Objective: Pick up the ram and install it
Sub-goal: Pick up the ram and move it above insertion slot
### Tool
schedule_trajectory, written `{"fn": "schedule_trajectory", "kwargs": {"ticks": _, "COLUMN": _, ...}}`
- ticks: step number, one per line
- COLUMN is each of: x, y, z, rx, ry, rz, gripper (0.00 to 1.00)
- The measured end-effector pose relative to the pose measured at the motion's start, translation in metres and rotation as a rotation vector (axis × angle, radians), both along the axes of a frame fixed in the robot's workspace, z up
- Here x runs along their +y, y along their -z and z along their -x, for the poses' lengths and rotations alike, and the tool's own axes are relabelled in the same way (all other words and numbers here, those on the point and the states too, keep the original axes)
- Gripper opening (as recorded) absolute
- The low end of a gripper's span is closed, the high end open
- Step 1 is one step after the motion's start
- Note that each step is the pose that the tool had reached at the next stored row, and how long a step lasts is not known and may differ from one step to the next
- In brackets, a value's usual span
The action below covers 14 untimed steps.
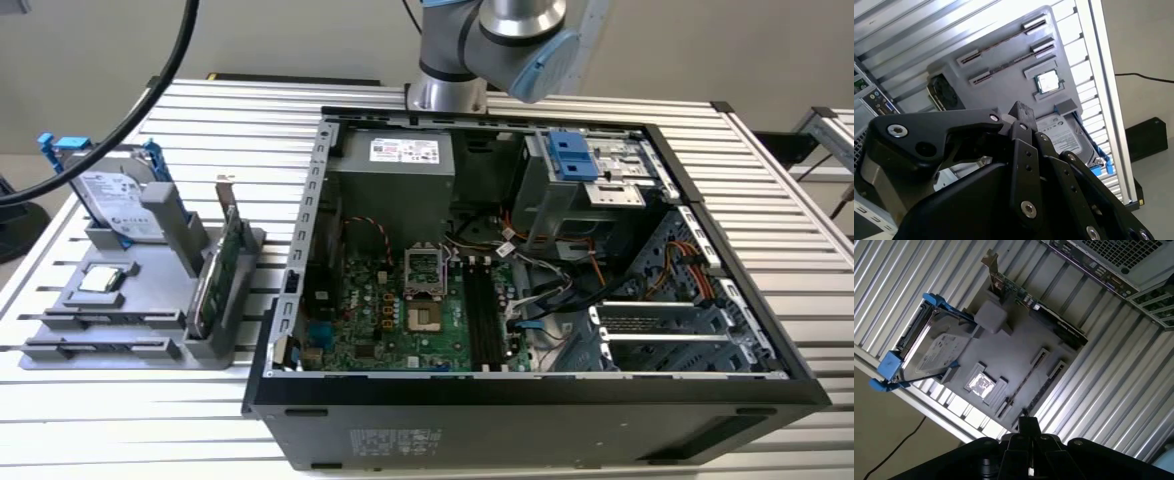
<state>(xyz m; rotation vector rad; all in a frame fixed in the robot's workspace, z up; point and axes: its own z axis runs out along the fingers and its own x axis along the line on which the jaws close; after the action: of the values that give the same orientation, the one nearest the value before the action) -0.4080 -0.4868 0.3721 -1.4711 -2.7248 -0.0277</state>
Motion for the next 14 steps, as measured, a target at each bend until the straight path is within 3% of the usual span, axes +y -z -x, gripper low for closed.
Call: {"fn": "schedule_trajectory", "kwargs": {"ticks": 14, "x": 0.0000, "y": 0.0004, "z": 0.0000, "rx": 0.0002, "ry": 0.058, "rz": 0.0001, "gripper": 0.00}}
